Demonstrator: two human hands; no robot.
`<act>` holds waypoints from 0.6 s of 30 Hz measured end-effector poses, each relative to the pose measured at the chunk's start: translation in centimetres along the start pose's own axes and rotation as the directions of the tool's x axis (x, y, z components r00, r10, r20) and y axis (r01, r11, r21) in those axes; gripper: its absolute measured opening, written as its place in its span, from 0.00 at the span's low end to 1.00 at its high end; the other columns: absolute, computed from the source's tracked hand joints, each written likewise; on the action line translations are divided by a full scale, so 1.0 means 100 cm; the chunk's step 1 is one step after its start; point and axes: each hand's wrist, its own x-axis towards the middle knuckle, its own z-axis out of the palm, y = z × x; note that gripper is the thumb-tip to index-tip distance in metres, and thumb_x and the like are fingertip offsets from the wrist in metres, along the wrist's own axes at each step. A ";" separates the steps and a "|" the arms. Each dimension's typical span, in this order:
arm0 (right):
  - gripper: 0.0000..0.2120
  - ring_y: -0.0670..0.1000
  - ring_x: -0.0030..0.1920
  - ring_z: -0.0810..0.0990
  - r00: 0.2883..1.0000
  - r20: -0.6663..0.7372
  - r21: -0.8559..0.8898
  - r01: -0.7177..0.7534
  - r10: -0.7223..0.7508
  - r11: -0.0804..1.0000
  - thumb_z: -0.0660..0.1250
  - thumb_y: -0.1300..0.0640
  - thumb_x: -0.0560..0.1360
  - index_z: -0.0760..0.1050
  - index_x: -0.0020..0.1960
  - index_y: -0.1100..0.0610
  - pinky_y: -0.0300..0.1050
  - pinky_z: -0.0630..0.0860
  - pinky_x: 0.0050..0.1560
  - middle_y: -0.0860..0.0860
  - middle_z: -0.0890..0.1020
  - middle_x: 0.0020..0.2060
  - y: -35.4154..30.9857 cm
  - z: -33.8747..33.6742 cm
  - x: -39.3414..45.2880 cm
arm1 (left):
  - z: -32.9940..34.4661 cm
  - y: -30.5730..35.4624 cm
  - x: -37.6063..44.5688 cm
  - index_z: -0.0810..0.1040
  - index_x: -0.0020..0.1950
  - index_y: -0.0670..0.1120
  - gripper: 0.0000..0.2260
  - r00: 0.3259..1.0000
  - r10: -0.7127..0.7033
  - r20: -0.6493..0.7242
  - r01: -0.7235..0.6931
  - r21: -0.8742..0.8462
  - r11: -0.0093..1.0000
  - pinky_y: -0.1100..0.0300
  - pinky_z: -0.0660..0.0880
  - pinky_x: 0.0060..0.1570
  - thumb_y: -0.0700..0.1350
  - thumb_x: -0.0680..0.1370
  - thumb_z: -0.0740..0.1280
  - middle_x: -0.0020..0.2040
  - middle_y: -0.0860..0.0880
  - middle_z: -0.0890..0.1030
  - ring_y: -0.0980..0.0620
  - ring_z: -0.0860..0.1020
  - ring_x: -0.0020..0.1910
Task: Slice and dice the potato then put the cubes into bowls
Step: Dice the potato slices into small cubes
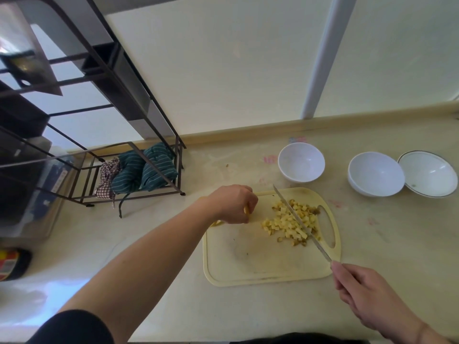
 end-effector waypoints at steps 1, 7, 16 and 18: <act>0.24 0.48 0.22 0.58 1.000 0.011 0.029 -0.013 0.013 1.000 0.61 0.39 0.72 0.69 0.33 0.60 0.35 0.57 0.20 0.54 0.63 0.25 -0.001 0.001 0.000 | 0.000 0.001 0.001 0.79 0.48 0.51 0.06 1.000 0.006 0.000 -0.006 0.013 1.000 0.51 0.80 0.51 0.45 0.75 0.74 0.50 0.54 0.76 0.50 0.77 0.49; 0.22 0.48 0.20 0.57 0.998 0.033 0.125 -0.049 0.045 0.991 0.60 0.43 0.77 0.70 0.35 0.62 0.33 0.56 0.19 0.55 0.64 0.25 -0.003 0.004 0.000 | -0.005 0.002 0.005 0.81 0.54 0.49 0.09 0.996 0.053 0.067 -0.057 0.066 0.996 0.52 0.81 0.52 0.44 0.75 0.76 0.52 0.54 0.74 0.50 0.77 0.50; 0.22 0.48 0.20 0.56 0.999 0.044 0.199 -0.036 0.028 0.979 0.60 0.45 0.77 0.69 0.36 0.63 0.34 0.55 0.21 0.56 0.61 0.27 -0.011 0.006 -0.004 | -0.002 -0.001 0.010 0.80 0.54 0.50 0.09 0.989 0.074 0.132 -0.081 0.047 0.996 0.60 0.78 0.44 0.46 0.75 0.73 0.53 0.53 0.74 0.52 0.76 0.47; 0.23 0.48 0.21 0.56 0.998 0.047 0.210 -0.043 0.034 0.977 0.60 0.43 0.76 0.70 0.37 0.63 0.35 0.54 0.21 0.56 0.61 0.27 -0.011 0.006 -0.005 | 0.000 0.000 0.010 0.79 0.50 0.49 0.05 0.994 0.059 0.095 -0.063 0.035 0.997 0.60 0.75 0.40 0.45 0.75 0.71 0.51 0.52 0.75 0.50 0.76 0.46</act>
